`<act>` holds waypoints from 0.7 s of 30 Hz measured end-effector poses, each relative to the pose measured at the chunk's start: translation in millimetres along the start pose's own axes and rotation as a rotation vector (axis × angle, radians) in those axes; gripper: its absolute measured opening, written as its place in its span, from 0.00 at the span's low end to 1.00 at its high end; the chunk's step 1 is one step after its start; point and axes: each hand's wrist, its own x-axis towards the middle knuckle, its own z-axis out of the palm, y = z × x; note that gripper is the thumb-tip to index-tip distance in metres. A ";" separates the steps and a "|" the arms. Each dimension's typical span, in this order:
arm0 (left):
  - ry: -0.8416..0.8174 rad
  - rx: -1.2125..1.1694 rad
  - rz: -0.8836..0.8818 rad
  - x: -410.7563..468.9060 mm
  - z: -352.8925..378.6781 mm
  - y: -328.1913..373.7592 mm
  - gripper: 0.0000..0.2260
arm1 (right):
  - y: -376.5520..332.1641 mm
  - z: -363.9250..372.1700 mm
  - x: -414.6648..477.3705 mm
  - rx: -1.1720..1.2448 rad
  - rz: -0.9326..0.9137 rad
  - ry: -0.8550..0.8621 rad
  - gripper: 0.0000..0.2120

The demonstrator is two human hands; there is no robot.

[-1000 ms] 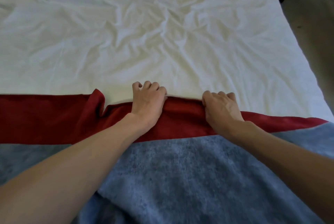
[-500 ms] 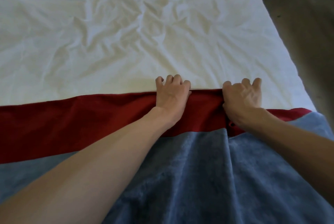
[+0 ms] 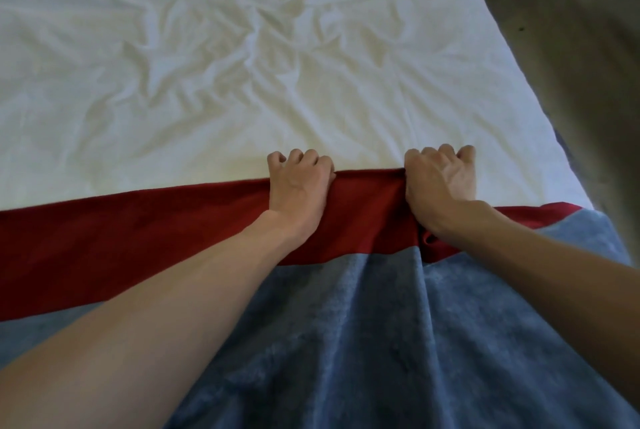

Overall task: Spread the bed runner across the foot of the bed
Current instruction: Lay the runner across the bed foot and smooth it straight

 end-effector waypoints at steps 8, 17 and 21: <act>0.035 0.007 -0.005 -26.0 -16.0 10.0 0.14 | 0.1 2.1 -46.2 0.155 -0.274 0.137 0.13; 0.058 -0.036 0.032 -93.3 -44.4 81.0 0.15 | 44.4 -9.6 -121.9 0.166 -0.368 0.070 0.19; 0.026 -0.042 0.026 -137.1 -46.7 114.7 0.14 | 70.7 -11.8 -162.0 0.174 -0.422 0.058 0.22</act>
